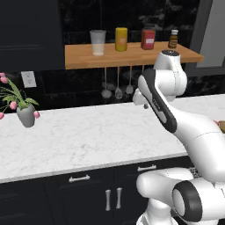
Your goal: Pick up the cup and bowl from the counter, place them in the dishwasher, and close the dishwasher door.
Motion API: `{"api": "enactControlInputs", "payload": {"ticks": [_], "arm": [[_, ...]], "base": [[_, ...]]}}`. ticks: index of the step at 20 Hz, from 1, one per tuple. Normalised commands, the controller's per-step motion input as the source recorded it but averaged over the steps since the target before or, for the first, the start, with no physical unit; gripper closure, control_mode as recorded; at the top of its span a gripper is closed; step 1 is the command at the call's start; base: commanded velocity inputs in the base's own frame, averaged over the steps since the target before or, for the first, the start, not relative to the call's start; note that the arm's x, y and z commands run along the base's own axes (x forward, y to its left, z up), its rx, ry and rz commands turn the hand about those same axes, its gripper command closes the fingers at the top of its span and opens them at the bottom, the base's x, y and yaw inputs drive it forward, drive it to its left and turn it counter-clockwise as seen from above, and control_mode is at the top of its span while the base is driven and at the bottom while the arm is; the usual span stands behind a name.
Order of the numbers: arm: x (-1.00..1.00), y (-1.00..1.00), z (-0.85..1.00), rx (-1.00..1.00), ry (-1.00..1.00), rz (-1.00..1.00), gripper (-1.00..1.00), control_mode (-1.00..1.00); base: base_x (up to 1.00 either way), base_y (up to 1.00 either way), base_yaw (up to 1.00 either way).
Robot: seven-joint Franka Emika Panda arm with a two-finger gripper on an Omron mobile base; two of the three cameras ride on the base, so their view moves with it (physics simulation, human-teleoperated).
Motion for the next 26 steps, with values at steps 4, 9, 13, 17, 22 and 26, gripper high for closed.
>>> {"api": "enactControlInputs", "payload": {"ticks": [4,9,13,17,22,26], "arm": [[0.0,0.0,0.0,0.0,0.0,0.0,-1.0,1.0],[0.0,0.0,0.0,0.0,0.0,0.0,-1.0,1.0],[0.0,0.0,0.0,0.0,0.0,0.0,-1.0,1.0],[0.0,0.0,0.0,0.0,0.0,0.0,-1.0,1.0],[0.0,0.0,0.0,0.0,0.0,0.0,-1.0,1.0],[0.0,0.0,0.0,0.0,0.0,0.0,-1.0,1.0]], "base": [[0.0,0.0,-0.01],[-0.01,0.0,-0.25],[0.0,0.0,-0.62],[-0.01,0.02,-0.72],[-0.13,0.03,-0.73],[-0.28,0.02,-0.65]]}}
